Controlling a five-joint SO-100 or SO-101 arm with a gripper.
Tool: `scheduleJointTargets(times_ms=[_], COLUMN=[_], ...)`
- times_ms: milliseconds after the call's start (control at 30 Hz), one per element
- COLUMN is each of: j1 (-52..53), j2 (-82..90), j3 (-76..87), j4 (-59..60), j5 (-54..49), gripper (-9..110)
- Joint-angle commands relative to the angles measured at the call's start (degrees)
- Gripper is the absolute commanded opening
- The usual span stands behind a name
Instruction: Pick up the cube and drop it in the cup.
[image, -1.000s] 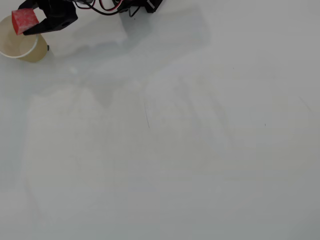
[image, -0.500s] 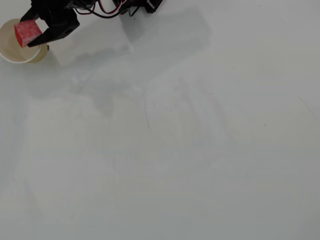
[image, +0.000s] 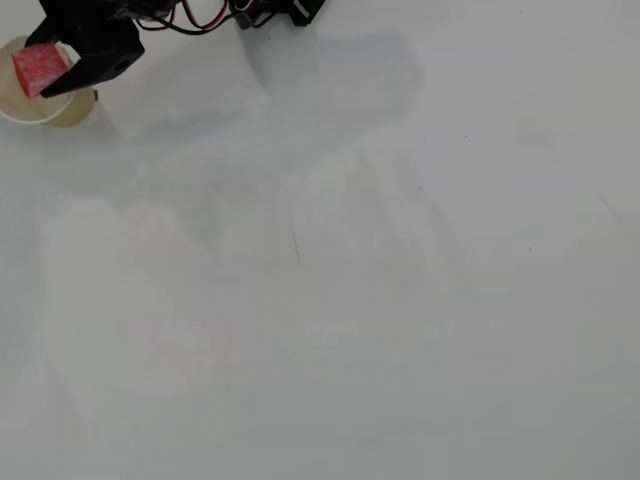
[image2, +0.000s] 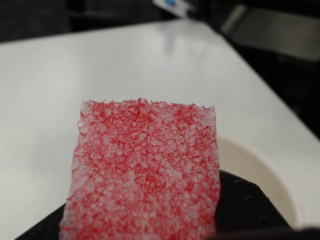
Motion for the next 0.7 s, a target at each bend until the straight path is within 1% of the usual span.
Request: scheduleJointTargets(times_ms=[0, 233, 667], j1=[-0.6, -1.3, -1.9], j2=[-0.2, -3.0, -5.3], j3=[-9.4, -13.4, -15.6], j4=[-0.6, -1.6, -2.1], j5=[-0.1, -0.1, 0.0], gripper=[0, 0, 0])
